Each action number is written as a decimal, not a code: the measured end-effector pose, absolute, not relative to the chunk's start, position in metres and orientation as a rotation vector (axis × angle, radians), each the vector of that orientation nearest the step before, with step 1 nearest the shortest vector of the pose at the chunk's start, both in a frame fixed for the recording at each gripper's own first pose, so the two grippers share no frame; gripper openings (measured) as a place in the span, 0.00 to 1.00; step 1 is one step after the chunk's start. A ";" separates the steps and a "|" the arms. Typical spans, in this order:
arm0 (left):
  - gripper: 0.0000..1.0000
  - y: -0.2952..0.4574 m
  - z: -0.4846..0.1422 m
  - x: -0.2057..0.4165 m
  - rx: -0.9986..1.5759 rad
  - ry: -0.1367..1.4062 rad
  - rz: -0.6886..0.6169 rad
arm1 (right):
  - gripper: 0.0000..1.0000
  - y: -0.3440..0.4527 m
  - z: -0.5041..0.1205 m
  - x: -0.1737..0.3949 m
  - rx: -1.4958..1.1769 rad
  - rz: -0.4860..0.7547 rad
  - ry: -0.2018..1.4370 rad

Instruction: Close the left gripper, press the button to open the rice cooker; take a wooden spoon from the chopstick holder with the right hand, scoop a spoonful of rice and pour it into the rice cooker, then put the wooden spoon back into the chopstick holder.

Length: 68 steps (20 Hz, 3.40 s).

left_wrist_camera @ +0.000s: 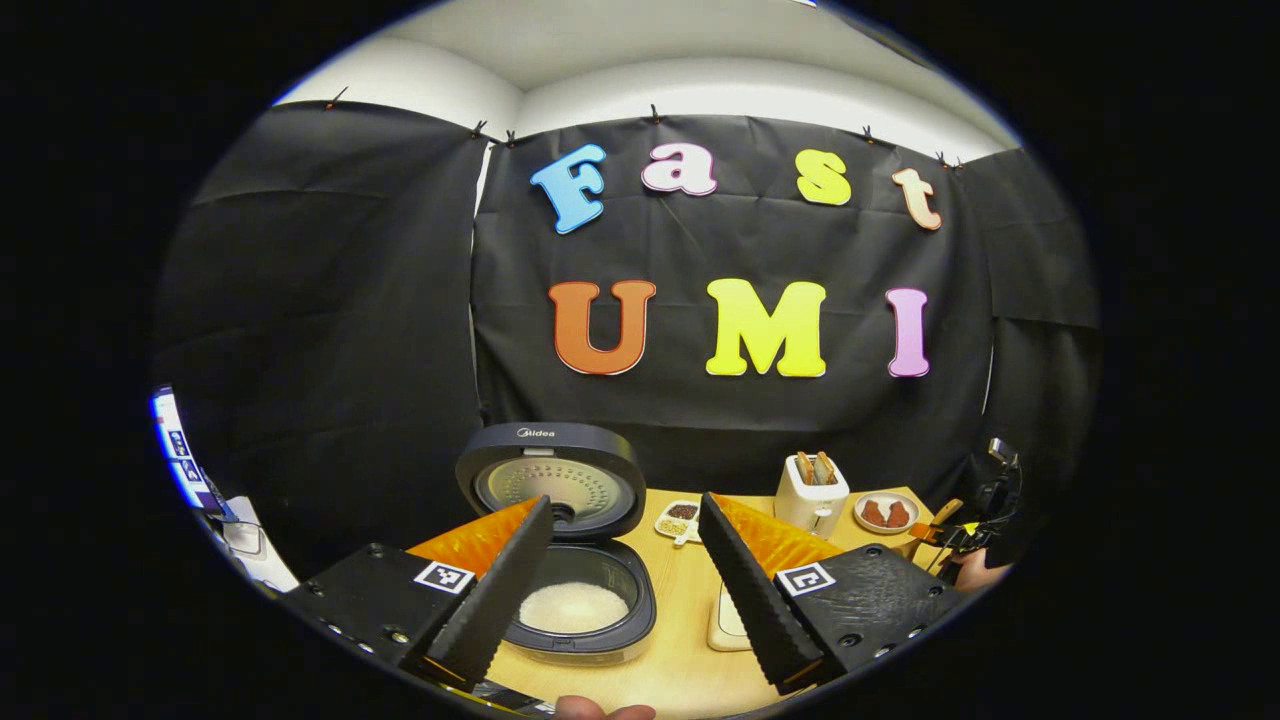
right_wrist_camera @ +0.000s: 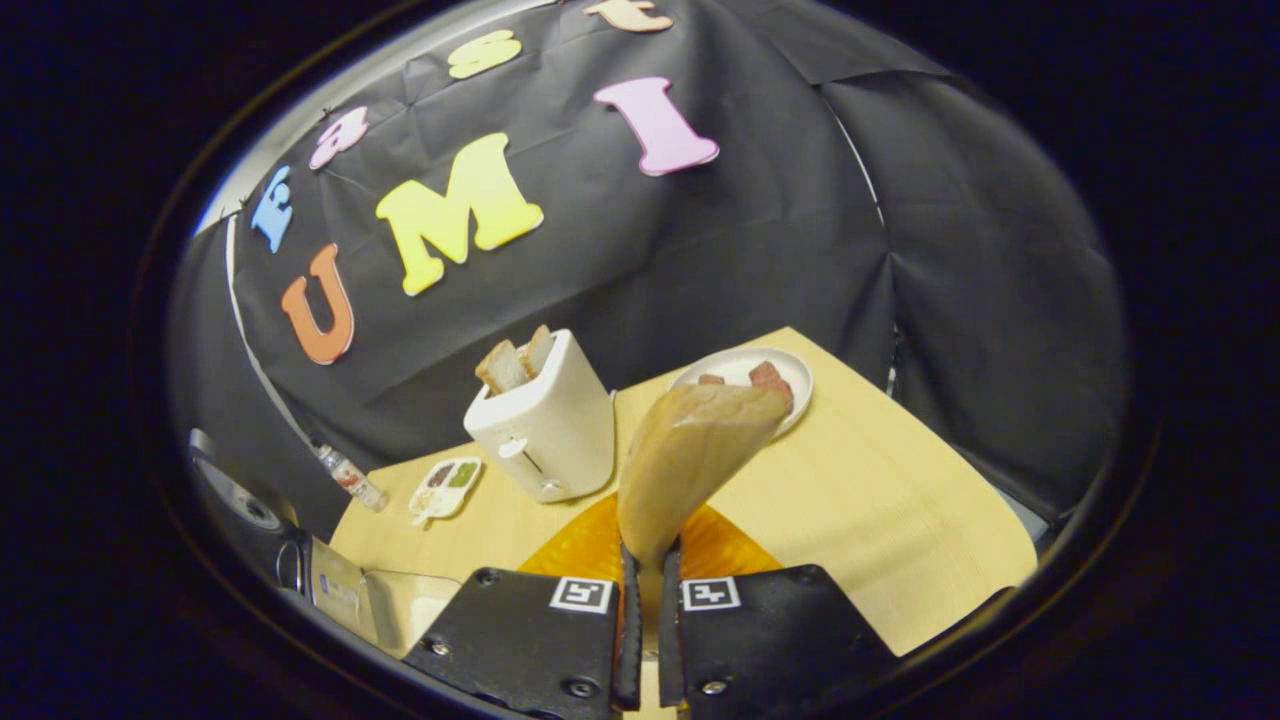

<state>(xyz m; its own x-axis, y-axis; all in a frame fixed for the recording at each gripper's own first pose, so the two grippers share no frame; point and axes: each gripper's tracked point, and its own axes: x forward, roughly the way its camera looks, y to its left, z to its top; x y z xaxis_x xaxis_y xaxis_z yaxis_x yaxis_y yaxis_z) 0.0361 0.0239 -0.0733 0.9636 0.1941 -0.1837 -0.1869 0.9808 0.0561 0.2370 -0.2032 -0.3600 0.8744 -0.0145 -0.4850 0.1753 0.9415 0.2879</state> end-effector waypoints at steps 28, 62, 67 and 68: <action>0.95 0.082 -0.005 0.090 0.018 0.105 0.274 | 0.95 -0.157 -0.133 0.170 0.009 0.009 0.147; 0.98 0.134 -0.192 0.081 -0.126 0.582 0.285 | 0.99 0.058 -0.084 0.053 -0.142 0.246 0.073; 0.97 0.131 -0.214 0.068 -0.144 0.536 0.323 | 0.99 0.066 -0.085 0.050 -0.153 0.254 0.076; 0.97 0.130 -0.218 0.066 -0.149 0.525 0.338 | 1.00 0.069 -0.087 0.049 -0.150 0.258 0.087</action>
<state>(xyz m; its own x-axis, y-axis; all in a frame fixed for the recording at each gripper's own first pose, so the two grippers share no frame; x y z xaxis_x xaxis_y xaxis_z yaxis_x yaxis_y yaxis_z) 0.0663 0.1304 -0.2177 0.8115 0.2774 -0.5143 -0.3532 0.9340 -0.0534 0.0485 0.0693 -0.0872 0.9633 0.2470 -0.1051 -0.2600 0.9560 -0.1363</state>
